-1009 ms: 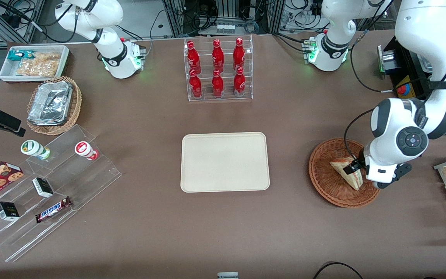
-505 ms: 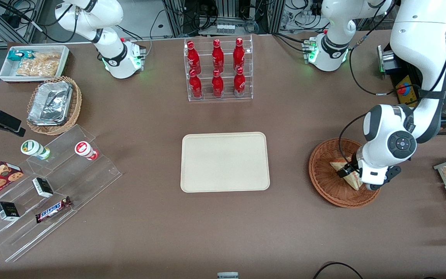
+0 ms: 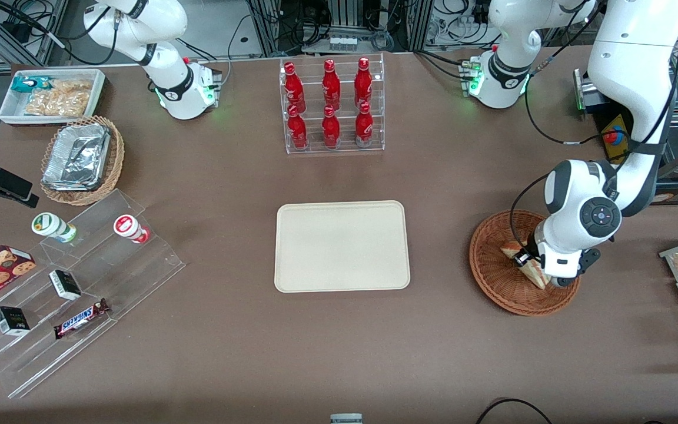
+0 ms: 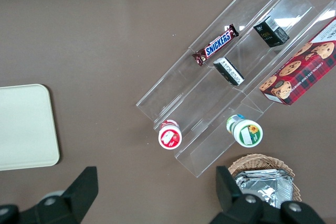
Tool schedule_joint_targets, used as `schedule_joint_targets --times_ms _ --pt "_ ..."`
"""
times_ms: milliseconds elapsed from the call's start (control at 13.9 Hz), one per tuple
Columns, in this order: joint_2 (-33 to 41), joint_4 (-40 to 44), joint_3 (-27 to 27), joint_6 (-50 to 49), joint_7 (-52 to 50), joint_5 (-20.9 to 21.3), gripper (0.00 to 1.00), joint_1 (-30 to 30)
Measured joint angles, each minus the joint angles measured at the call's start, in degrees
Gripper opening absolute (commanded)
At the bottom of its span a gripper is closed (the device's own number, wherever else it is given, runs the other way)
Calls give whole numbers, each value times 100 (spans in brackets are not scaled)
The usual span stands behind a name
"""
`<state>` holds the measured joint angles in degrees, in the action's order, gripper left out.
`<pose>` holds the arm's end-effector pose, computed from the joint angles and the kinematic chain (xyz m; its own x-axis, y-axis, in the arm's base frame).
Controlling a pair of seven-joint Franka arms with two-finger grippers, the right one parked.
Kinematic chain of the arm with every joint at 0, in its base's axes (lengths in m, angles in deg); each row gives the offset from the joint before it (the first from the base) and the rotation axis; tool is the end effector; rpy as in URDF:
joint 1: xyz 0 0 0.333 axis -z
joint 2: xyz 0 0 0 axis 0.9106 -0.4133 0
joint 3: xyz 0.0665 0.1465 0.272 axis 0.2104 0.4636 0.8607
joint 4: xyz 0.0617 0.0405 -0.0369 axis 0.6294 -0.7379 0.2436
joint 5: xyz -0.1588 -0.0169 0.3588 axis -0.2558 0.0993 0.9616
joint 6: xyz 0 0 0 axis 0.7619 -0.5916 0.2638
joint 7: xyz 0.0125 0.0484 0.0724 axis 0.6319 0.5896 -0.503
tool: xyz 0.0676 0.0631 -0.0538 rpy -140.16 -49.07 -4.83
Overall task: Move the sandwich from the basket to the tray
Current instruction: 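Lower the left gripper and close it on the wrapped sandwich, then lift the sandwich and carry it over the beige tray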
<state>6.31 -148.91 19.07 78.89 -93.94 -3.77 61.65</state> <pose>0.5983 -0.0532 0.2440 0.7994 0.5993 -0.0424 0.5955 -0.7997 -0.0767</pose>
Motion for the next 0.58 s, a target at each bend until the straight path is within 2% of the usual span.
schedule_joint_targets --times_ms 288,577 --pt "62 200 -127 32 42 10 15 76" --pt "128 475 -221 -62 110 12 16 889"
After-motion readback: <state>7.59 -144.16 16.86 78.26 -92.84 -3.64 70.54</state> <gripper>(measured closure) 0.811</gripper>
